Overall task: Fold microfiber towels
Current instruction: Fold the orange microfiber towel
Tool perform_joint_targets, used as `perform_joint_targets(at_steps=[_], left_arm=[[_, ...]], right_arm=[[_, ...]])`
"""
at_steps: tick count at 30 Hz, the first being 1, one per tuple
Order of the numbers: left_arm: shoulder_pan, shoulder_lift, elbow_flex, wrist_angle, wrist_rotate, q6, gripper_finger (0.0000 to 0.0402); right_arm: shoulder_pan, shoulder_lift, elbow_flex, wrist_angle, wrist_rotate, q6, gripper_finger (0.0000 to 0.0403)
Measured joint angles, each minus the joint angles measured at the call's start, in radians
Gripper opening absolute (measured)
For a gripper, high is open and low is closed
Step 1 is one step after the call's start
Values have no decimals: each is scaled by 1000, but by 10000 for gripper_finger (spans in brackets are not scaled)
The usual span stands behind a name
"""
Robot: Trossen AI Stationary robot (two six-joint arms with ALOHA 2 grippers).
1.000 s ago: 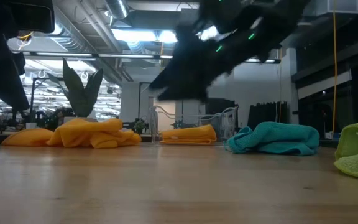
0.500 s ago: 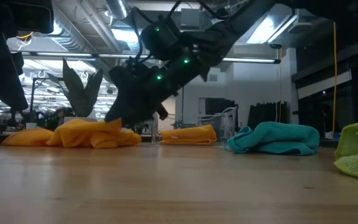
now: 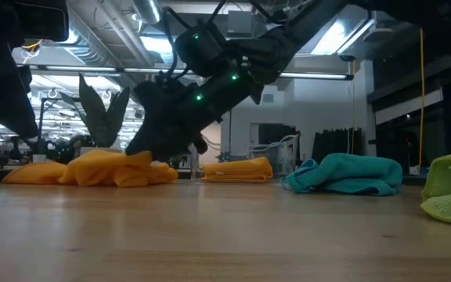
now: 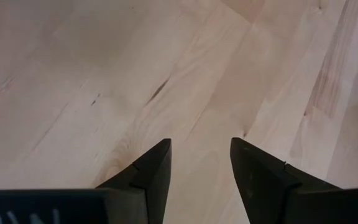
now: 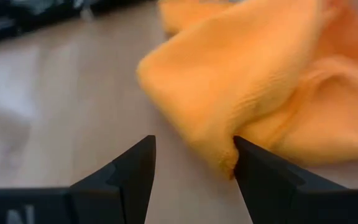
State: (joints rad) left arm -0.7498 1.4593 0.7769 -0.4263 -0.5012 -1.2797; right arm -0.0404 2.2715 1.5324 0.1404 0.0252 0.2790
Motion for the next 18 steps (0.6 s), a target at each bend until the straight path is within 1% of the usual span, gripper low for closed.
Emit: perform_joint_targets(at_steps=[4, 6, 7, 9, 11, 13, 14, 15, 18], left_arm=[[1, 0, 0, 0, -12, 0, 160], [1, 0, 0, 0, -13, 0, 160], [1, 0, 0, -3, -13, 4, 160], [1, 0, 0, -2, -14, 6, 160], [1, 0, 0, -3, -14, 7, 160], [0, 0, 0, -3, -14, 7, 160], [0, 0, 0, -5, -14, 7, 160], [0, 0, 0, -5, -11, 7, 160], [-2, 0, 0, -2, -5, 6, 160]], right_arm=[[18, 18, -1, 10, 56, -18, 206], [18, 18, -1, 15, 61, -26, 193], [17, 18, -1, 23, 66, -26, 181], [21, 19, -1, 27, 66, -26, 144], [32, 20, -1, 28, 61, -30, 94], [46, 15, -1, 12, 33, -57, 33], [56, 9, -1, -17, 17, -80, 18], [69, 3, -1, -46, 7, -95, 14], [129, -29, -1, -231, 1, -150, 8]])
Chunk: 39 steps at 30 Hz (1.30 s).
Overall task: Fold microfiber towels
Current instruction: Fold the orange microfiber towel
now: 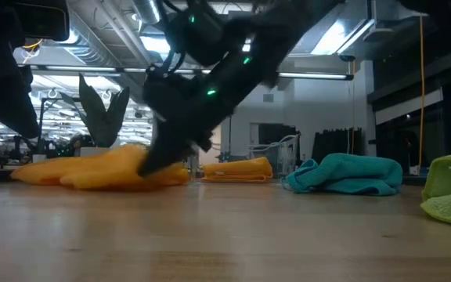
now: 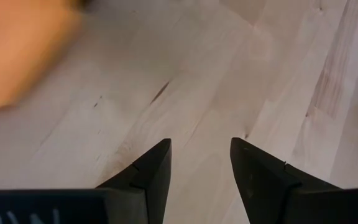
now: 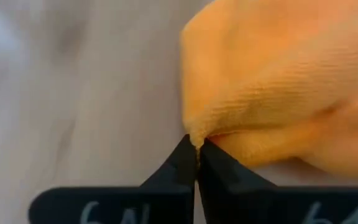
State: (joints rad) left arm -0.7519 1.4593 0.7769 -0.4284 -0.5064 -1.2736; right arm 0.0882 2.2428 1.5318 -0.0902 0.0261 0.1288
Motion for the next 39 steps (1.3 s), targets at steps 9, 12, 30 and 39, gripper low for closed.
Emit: perform_joint_targets(at_steps=[9, 12, 30, 39], left_arm=[[-4, 0, 0, 2, 1, 1, 160], [-3, 0, 0, -1, 1, 0, 160], [-1, 51, 1, 39, 62, 184, 160], [31, 159, 0, 16, 101, 211, 164]], right_arm=[[217, -31, 9, -408, 49, -64, 25], [253, -50, 22, -446, -2, -2, 37], [365, -126, 66, -618, -41, 27, 42], [364, -127, 66, -615, -38, 27, 41]])
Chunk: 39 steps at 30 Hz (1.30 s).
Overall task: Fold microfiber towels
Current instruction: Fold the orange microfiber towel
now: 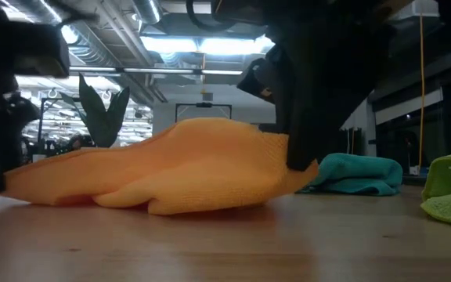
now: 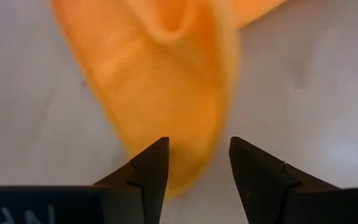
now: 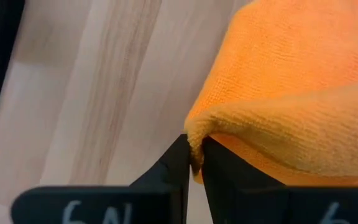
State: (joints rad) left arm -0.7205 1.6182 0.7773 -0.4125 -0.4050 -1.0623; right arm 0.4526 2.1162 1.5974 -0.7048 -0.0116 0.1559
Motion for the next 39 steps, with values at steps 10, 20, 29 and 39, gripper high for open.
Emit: perform_joint_targets(at_steps=[10, 20, 29, 39], left_arm=[[15, 25, 2, -74, 4, 0, 120], [11, 24, 2, -84, 21, -5, 2], [12, 24, 0, -87, 30, -9, 0], [12, 24, -1, -83, 31, -8, 0]], right_arm=[[0, -1, 0, -23, -6, 8, 41], [3, -2, 15, -325, 44, 271, 41], [84, -3, 74, -709, 105, 432, 42], [76, -268, -35, -643, 520, 295, 42]])
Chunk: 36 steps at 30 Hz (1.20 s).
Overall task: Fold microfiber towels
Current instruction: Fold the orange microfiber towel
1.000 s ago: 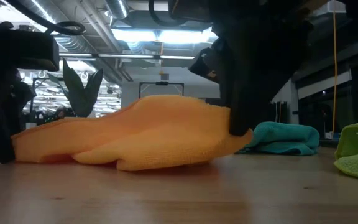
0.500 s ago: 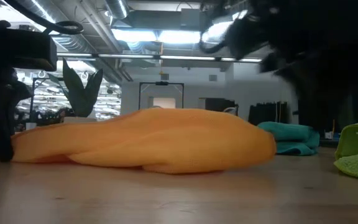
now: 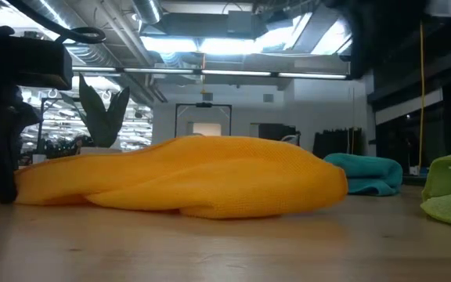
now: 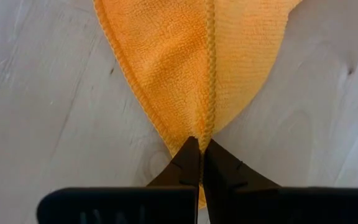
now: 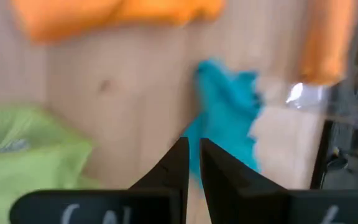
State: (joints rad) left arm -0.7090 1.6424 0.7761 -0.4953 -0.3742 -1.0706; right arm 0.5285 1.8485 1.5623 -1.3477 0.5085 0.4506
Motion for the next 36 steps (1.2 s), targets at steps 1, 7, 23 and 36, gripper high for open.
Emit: perform_joint_targets(at_steps=[1, 7, 23, 36], left_arm=[[0, 0, 0, 2, 0, 0, 0], [0, 0, -1, 14, -1, 0, 0], [0, 1, -1, 22, -6, -3, 0], [0, 2, -1, 23, -9, -23, 0]], right_arm=[[-16, -49, -33, 48, 22, -13, 42], [-147, -273, -294, 604, -34, -138, 42], [-361, -78, -377, 1212, -381, -352, 87], [-327, 99, -358, 1280, -723, -344, 178]])
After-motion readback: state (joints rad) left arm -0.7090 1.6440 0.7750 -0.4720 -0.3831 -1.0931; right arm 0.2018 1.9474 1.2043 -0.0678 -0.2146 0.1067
